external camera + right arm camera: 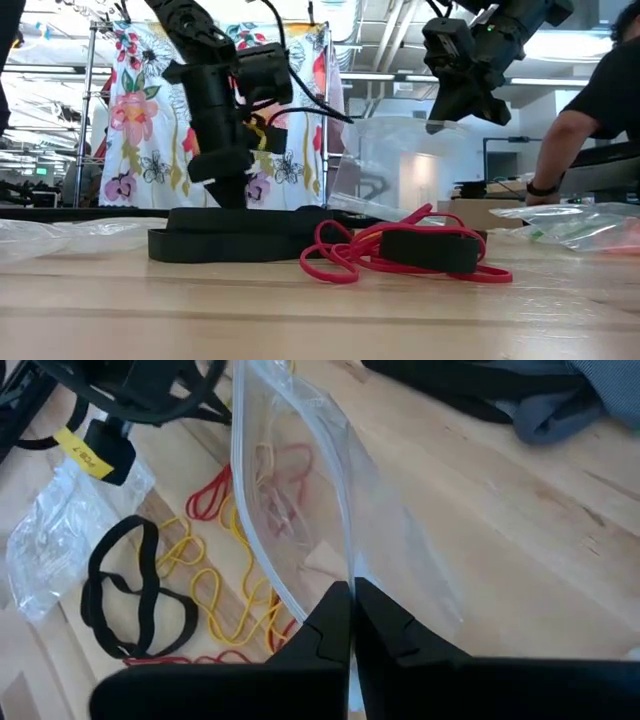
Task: Sort rubber bands
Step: Put the yellow rubber band into the transparent zip bag
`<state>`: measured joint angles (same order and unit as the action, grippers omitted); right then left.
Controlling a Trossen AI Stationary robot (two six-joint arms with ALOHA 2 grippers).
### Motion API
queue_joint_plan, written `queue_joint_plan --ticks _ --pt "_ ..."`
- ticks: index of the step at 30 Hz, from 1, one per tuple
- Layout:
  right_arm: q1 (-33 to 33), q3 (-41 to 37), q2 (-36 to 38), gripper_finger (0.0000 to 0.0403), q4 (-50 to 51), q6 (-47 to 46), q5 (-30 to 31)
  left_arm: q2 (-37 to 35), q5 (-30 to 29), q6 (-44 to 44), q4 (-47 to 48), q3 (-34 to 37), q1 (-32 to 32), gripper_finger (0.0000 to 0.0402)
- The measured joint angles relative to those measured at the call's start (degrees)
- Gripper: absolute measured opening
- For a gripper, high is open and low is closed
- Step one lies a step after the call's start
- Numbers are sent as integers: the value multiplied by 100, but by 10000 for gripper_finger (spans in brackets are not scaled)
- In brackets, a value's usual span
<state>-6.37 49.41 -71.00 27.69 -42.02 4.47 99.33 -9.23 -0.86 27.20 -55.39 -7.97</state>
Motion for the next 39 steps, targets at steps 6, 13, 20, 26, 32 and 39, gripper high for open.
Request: queue_joint_plan --ticks 6,13,20,26,32,39 --pt "155 0 -2 5 58 -15 2 -649 492 74 1041 -432 60 1" --pt "390 0 -2 5 15 -78 -3 -1998 1650 18 -28 -534 521 1" --pt "527 0 -2 5 -344 -149 -132 -2727 1607 -67 -2690 -536 914 0" --pt "717 0 -2 5 -835 -263 -329 -2798 1387 -260 -3459 -536 783 0" --pt "654 2 -39 5 -1379 -225 -330 -2653 1340 -269 -3476 -527 563 0" --pt "461 0 -244 5 -1323 -103 -607 -2386 1510 -346 -4136 -577 487 0"
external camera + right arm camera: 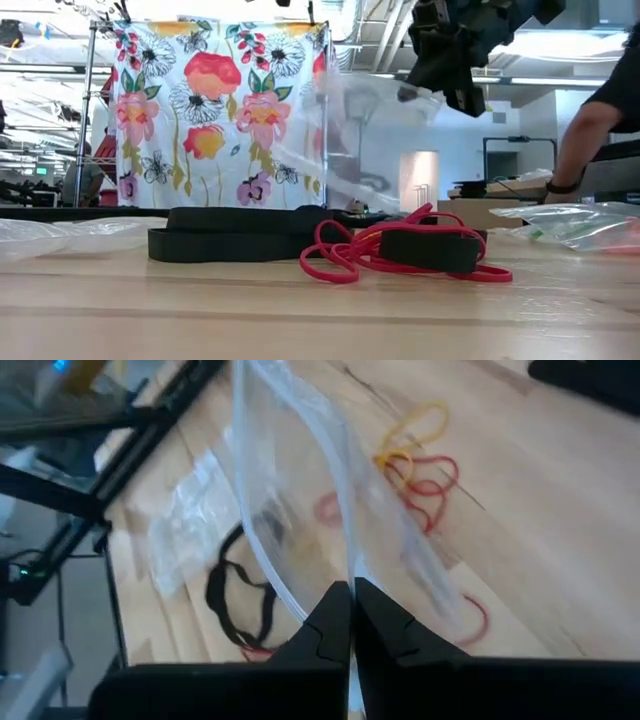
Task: Sort rubber bands
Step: Put the yellow rubber band into the transparent zip bag
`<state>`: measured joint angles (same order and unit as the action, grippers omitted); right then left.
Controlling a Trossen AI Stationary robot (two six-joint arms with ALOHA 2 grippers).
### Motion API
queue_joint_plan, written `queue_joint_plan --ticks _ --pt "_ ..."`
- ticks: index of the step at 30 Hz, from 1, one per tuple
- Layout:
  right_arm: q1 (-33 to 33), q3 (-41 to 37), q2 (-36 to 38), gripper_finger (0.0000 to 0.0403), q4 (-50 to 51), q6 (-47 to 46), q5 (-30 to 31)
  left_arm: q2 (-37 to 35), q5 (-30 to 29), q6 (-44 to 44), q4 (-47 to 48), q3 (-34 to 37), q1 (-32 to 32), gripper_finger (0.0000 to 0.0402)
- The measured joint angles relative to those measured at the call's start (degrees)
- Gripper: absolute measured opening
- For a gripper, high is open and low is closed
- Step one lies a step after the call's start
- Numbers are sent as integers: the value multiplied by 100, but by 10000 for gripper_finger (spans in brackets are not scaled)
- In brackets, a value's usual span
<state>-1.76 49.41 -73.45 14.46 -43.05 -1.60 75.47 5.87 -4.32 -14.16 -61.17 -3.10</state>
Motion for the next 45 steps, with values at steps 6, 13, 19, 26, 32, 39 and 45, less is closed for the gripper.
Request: queue_joint_plan --ticks 6,13,19,26,32,39,45 --pt "-167 7 -97 5 -121 17 -152 548 -2 -23 -408 2 -35 0" --pt "-181 4 -97 5 -79 109 -161 942 -20 80 -284 2 -182 0" --pt "-162 4 -96 5 14 109 -163 974 -29 58 -130 4 -223 0" --pt "-162 4 -94 5 4 107 -163 917 -112 -1 -74 4 -223 0" --pt "-162 4 -94 5 2 109 -163 792 -741 38 450 4 -223 0" --pt "-166 4 -92 5 0 118 -160 794 -809 40 586 4 -225 0" --pt "-166 2 -92 5 0 130 -158 729 -982 89 543 2 -229 0"
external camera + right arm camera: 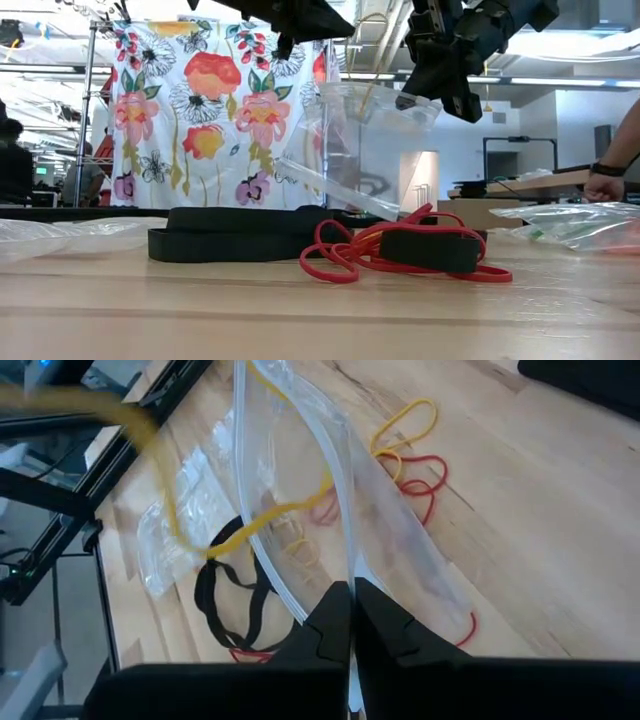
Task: Sort rubber bands
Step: Put the yellow rubber band into the transparent zip bag
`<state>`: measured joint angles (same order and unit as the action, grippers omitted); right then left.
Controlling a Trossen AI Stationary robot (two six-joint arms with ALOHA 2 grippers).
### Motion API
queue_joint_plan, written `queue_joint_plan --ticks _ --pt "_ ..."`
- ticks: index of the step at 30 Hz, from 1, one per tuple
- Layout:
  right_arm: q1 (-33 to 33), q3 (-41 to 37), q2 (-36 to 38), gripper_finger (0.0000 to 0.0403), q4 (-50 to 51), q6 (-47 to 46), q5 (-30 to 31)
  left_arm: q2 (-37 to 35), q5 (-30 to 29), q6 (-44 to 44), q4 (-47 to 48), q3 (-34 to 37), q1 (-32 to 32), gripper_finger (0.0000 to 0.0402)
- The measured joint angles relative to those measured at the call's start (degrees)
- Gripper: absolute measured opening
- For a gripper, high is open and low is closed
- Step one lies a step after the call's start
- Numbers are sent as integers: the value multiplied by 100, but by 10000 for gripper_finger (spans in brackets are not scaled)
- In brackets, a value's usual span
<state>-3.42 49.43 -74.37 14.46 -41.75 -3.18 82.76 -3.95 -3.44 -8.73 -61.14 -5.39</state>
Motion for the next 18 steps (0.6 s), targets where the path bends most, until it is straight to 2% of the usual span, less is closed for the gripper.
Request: queue_joint_plan --ticks 18 --pt "-16 0 2 5 -223 -27 7 212 110 -57 401 4 37 0"
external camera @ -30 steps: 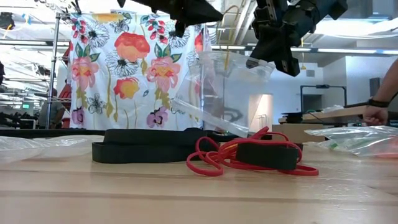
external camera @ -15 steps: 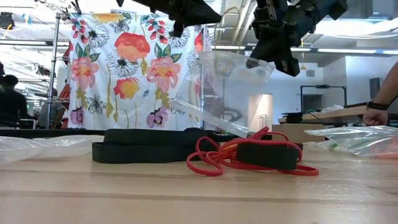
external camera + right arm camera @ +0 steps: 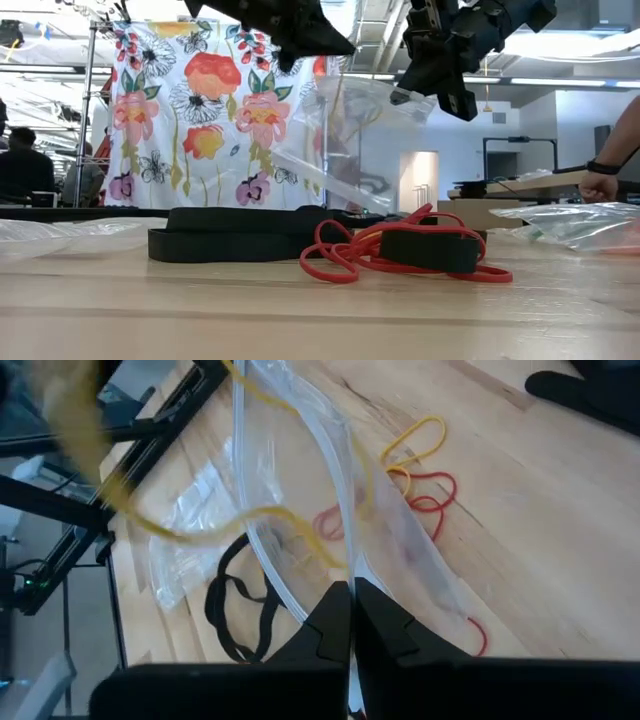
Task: Sort rubber bands
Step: Put the yellow rubber band into the transparent zip bag
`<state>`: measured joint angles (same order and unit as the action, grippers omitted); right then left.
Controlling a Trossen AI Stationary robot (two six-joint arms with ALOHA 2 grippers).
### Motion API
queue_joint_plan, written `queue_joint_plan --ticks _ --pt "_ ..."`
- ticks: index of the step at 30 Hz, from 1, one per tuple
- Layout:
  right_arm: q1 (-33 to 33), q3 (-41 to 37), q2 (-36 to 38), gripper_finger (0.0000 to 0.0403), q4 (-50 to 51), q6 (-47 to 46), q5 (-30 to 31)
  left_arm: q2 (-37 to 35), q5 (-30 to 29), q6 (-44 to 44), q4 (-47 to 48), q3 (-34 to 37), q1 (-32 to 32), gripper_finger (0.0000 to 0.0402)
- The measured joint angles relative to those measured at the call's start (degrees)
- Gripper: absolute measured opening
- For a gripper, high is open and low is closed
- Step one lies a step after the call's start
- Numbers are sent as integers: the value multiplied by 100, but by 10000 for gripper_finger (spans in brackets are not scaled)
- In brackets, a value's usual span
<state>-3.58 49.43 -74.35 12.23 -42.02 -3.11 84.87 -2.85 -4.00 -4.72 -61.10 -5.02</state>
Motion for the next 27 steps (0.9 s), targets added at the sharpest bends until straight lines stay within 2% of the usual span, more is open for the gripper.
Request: queue_joint_plan --ticks 11,14,17,22,27 --pt "-2 -2 0 5 57 -8 15 252 128 -94 58 0 11 3" --pt "-8 -2 0 5 62 11 17 217 325 -433 176 -7 15 24" --pt "-30 -1 0 5 57 32 16 208 531 -625 722 -210 -46 58" --pt "-34 -2 0 5 81 35 16 208 388 -625 1432 -473 -74 112" --pt "-32 -2 0 5 102 7 15 178 58 -496 1807 -897 -70 134"
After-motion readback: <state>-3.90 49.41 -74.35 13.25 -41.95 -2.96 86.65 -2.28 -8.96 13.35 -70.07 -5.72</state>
